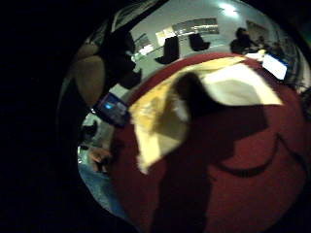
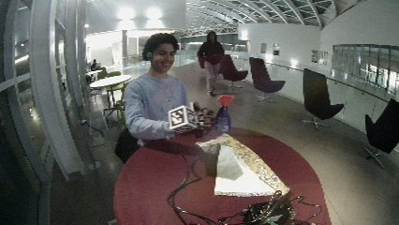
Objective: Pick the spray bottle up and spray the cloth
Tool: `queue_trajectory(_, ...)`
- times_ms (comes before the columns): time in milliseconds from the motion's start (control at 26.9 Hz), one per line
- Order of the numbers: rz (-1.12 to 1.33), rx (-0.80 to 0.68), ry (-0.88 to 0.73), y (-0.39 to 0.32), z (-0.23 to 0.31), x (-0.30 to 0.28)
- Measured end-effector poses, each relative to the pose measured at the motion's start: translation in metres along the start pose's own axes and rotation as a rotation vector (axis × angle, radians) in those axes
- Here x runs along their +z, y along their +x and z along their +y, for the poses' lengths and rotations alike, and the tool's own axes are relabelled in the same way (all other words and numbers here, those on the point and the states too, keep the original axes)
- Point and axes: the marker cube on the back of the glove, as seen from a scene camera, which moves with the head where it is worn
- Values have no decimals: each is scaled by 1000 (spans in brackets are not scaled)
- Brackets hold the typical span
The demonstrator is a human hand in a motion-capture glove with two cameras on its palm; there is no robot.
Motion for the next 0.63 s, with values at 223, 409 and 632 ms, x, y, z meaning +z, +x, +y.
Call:
queue_trajectory(223,358,67,-10,68,35,-65)
queue_trajectory(409,471,138,-31,103,64,-95)
queue_trajectory(632,509,181,-27,120,77,-113)
